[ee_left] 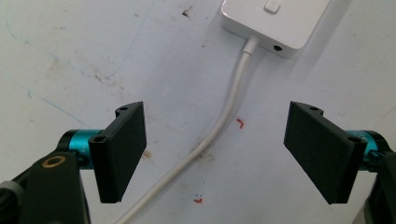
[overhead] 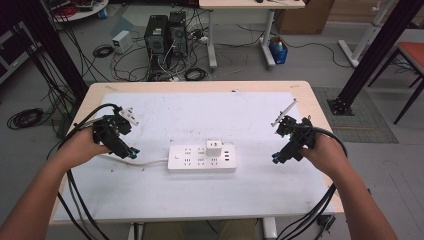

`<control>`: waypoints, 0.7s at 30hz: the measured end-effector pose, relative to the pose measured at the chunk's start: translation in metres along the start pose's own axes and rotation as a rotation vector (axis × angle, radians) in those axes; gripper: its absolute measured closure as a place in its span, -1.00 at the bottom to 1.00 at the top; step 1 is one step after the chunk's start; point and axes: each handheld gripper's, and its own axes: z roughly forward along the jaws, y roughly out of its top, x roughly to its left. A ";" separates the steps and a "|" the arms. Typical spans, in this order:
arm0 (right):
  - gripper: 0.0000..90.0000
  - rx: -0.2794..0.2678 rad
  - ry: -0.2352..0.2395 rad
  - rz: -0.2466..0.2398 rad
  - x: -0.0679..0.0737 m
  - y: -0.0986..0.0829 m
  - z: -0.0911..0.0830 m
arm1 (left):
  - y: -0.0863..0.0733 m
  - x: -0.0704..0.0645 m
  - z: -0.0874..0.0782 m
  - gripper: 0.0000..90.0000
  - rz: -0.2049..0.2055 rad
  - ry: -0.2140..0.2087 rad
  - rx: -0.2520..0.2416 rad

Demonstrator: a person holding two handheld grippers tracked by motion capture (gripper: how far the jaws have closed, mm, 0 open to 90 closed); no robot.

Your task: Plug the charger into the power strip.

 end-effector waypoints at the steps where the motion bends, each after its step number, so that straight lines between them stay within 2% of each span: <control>1: -0.98 0.000 0.002 0.000 -0.001 0.000 0.001 | 0.000 0.000 0.000 -0.53 -0.005 0.002 -0.004; 7: -0.98 0.002 0.001 0.014 -0.001 -0.002 0.005 | 0.000 0.000 0.002 -0.53 -0.008 0.002 -0.005; 13: -0.98 -0.001 0.027 0.017 -0.002 -0.004 0.006 | -0.001 -0.001 0.005 -0.53 -0.029 -0.002 -0.015; 21: -0.98 -0.002 0.033 0.025 -0.001 -0.006 0.010 | -0.002 -0.001 0.006 -0.53 -0.032 0.002 -0.015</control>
